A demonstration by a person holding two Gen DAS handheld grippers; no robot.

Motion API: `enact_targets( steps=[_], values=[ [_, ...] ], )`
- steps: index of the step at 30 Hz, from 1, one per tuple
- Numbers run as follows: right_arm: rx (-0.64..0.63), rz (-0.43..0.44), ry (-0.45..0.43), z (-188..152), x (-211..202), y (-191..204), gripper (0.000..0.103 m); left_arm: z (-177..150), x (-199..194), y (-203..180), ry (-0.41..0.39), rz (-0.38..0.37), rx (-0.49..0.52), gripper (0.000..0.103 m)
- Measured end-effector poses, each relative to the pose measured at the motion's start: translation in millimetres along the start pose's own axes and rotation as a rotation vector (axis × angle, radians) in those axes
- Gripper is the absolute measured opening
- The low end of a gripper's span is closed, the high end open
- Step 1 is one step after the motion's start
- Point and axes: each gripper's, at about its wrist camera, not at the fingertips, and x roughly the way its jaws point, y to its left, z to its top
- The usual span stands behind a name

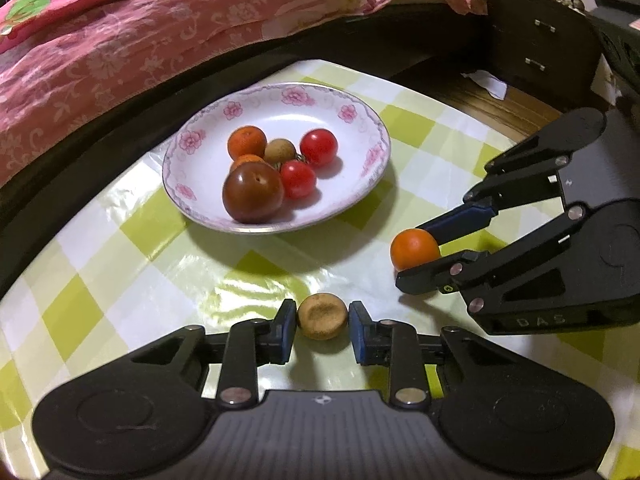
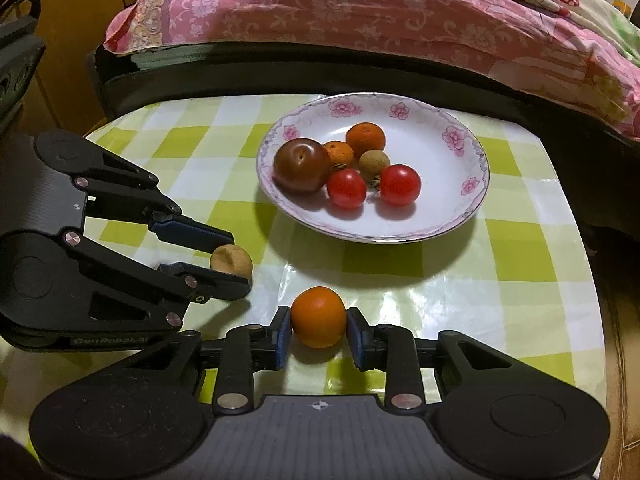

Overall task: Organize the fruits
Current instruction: 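Grasp the small brown fruit with the left tool while the right tool grasps the mandarin, then carry the brown fruit and the mandarin together over the white plate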

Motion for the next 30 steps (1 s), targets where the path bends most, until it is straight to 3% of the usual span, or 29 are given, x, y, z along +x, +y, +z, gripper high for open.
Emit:
enact_targets(
  steps=[30],
  values=[
    [0.002, -0.015, -0.027, -1, 9, 1, 0.032, -15, -3, -1, 0.002, 0.005, 0.016, 0.039]
  ],
)
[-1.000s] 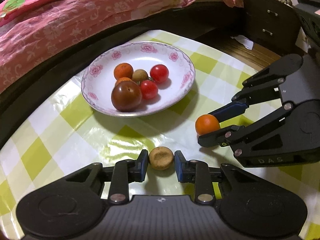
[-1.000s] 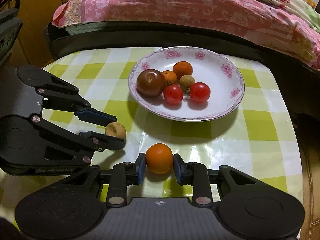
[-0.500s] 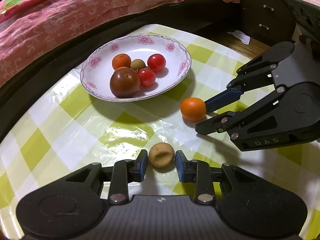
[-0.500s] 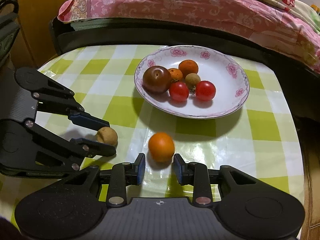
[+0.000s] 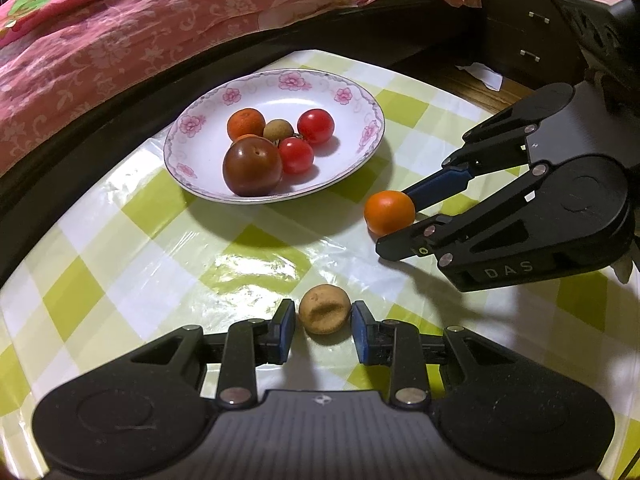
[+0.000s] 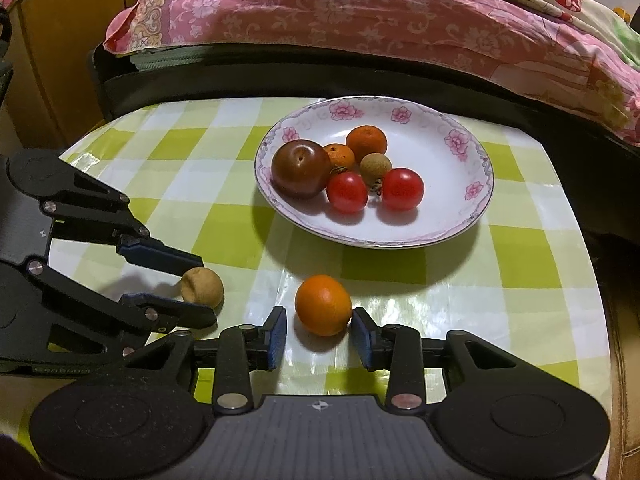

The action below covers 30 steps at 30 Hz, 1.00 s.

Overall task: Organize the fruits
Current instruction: 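Carry the brown fruit and the mandarin together over the white plate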

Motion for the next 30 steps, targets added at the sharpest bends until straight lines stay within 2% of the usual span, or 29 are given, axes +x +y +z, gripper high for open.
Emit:
enact_targets(
  steps=[6, 8, 14, 23, 30],
  values=[
    [0.004, -0.004, -0.005, 2, 1, 0, 0.032, 1, 0, 0, 0.005, 0.008, -0.012, 0.039],
    [-0.001, -0.013, -0.002, 2, 2, 1, 0.027, 2, 0, -1, 0.0, 0.018, -0.01, 0.037],
    [0.002, -0.02, -0.001, 4, -1, 2, 0.026, 6, -1, 3, 0.0, 0.023, -0.032, 0.036],
    [0.031, -0.001, -0.067, 17, -19, 0, 0.026, 26, -14, 11, -0.07, 0.034, -0.053, 0.036],
    [0.069, -0.035, -0.115, 31, -25, -11, 0.026, 50, -13, 19, -0.124, 0.065, -0.076, 0.036]
  ],
)
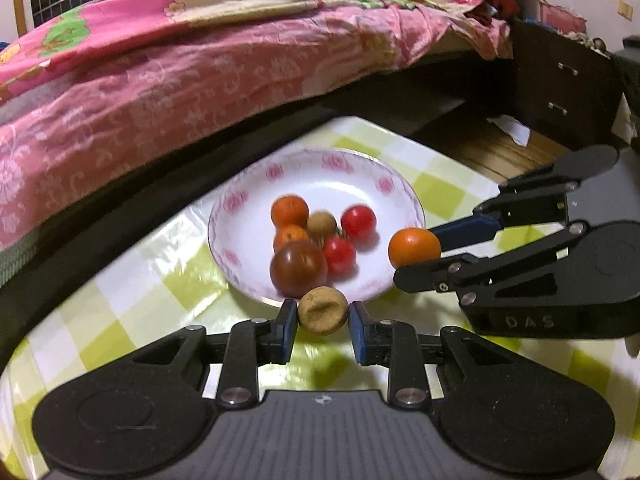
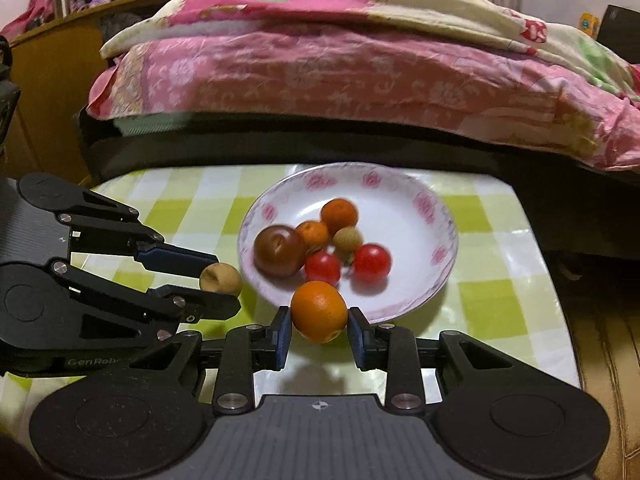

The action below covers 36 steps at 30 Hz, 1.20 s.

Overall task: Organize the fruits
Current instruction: 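Carry the brown fruit and the mandarin together over the white plate, then lower both fruits into the plate and open both tools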

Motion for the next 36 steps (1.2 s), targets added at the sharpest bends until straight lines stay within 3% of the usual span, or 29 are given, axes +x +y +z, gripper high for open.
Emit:
enact_targets(
  steps=[22, 36],
  values=[
    [0.039, -0.054, 0.013, 11, 36, -24, 0.026, 12, 33, -7, 0.002, 0.035, 0.013, 0.036],
    [0.02, -0.107, 0.0, 14, 36, -24, 0.027, 15, 38, -8, -0.005, 0.059, 0.008, 0.037]
  ],
)
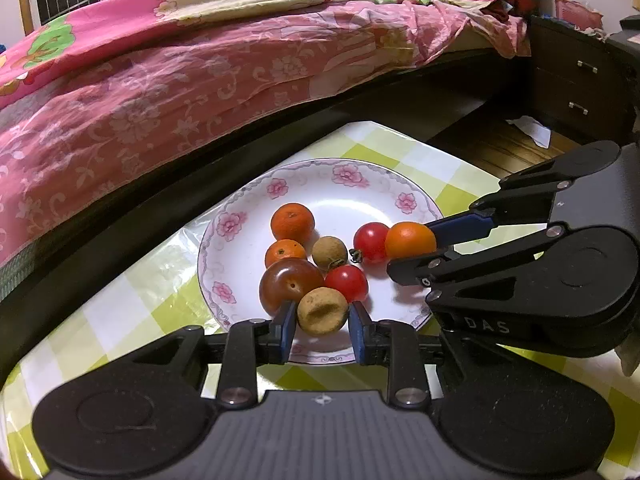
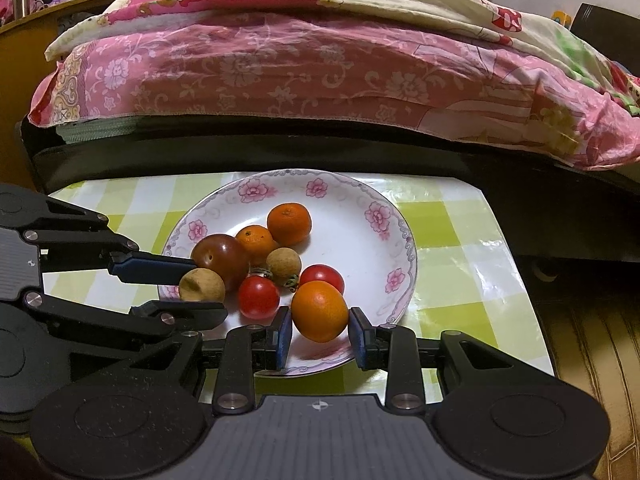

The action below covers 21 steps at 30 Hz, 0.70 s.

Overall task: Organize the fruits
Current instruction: 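Lower both fruits into the plate and open both tools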

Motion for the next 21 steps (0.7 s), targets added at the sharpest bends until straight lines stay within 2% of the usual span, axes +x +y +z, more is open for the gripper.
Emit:
enact_targets(
  steps=[7, 21],
  values=[
    [0.022, -0.002, -0.024, 4, -6, -3, 0.028, 0, 0, -5, -0.001, -0.001, 0.019, 0.041],
    [0.061, -0.026, -0.042, 2, -16, -11, 0.028, 4, -2, -3, 0.016, -0.019, -0.017, 0.042]
  ],
)
